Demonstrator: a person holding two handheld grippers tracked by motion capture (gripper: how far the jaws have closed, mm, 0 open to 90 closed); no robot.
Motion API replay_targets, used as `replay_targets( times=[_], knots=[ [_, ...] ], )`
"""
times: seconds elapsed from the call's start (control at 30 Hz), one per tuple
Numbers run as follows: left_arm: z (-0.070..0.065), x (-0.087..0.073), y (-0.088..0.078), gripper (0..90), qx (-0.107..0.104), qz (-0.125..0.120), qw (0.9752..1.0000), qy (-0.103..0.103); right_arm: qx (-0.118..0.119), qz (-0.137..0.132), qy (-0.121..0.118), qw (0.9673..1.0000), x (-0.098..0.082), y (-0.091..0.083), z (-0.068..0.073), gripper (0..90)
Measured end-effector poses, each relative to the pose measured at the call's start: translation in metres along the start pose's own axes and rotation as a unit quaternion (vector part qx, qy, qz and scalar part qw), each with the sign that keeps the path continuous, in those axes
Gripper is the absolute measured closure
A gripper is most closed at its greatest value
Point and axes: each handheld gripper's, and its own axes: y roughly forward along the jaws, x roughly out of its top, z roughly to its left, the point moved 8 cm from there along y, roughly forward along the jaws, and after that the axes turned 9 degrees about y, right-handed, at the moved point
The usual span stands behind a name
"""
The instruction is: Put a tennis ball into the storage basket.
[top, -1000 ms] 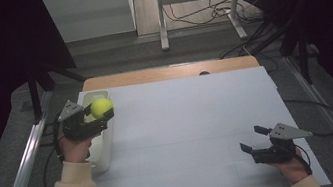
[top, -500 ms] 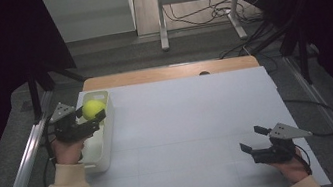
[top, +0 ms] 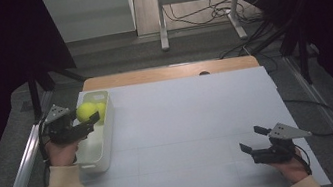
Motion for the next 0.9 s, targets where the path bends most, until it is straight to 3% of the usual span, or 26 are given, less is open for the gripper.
replay_targets(
  times=[0.53, 0.9],
  knots=[
    [0.012, -0.014, 0.008, 26.2, 0.008, 0.034, 0.9993, -0.009, -0.001, 0.002, -0.001, 1.0, 0.0, 0.001, 0.0, 15.1],
    [0.016, -0.024, 0.015, 26.1, 0.008, 0.072, 0.9972, -0.015, -0.002, 0.004, -0.002, 1.0, -0.001, 0.002, 0.0, 15.0]
  ],
)
